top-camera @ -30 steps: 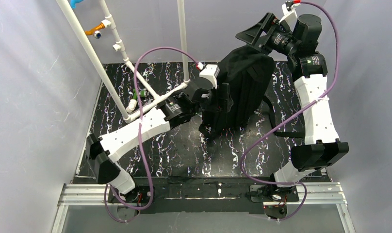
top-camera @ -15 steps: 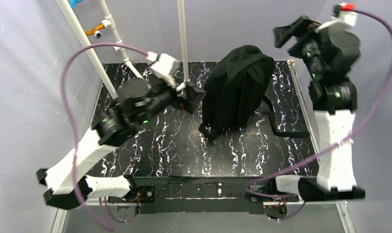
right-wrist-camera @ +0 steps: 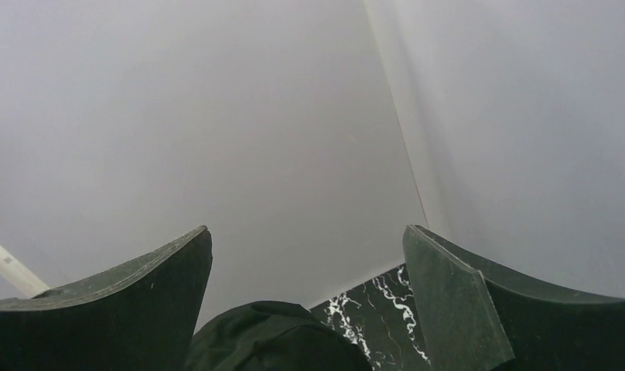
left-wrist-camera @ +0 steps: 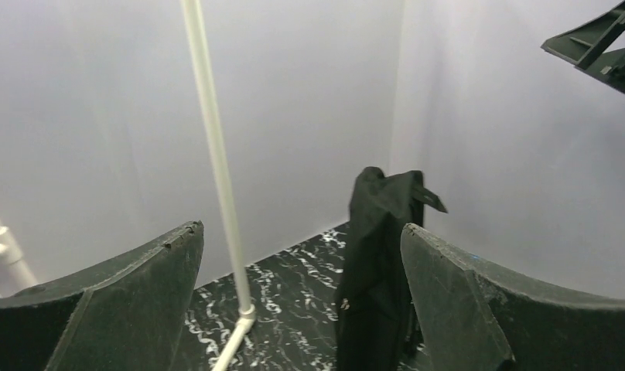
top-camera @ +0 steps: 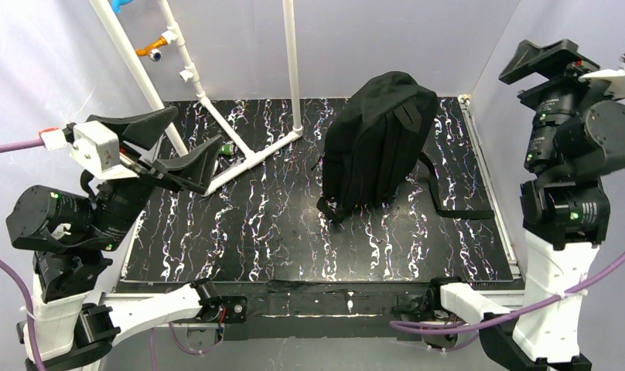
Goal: Pack the student bag
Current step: Reset both arms
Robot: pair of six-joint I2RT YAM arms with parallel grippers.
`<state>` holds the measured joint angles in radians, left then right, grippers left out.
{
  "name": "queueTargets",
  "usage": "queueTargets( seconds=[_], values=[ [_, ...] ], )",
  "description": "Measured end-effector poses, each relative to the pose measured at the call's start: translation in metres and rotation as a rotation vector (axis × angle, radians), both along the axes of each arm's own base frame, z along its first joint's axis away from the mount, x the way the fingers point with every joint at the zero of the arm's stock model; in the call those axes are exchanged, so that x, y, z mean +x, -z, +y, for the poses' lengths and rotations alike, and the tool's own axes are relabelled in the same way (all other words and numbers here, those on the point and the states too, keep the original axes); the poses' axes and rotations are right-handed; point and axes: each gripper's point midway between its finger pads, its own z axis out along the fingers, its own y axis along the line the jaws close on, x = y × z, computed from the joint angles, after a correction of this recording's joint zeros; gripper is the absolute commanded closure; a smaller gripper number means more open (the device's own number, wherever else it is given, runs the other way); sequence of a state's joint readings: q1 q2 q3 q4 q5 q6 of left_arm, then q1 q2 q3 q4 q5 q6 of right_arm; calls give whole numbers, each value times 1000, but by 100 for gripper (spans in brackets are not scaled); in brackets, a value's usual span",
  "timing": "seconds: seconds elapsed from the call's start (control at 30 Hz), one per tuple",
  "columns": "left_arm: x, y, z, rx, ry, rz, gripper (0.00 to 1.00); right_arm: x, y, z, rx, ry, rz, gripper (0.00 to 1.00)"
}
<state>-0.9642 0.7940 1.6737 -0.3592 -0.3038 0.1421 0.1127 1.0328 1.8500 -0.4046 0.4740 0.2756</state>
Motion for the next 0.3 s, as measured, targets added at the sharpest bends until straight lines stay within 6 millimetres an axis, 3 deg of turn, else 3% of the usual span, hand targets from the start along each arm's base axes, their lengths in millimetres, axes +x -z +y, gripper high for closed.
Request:
queueTargets(
  seconds=[0.17,0.3],
  values=[
    [4,5,19,29,-89,-10,2,24,13,3,-7,-3,70,0],
    [8,10,29,42,-140,-3,2,32,24,7,-23,-22,118,0]
  ],
)
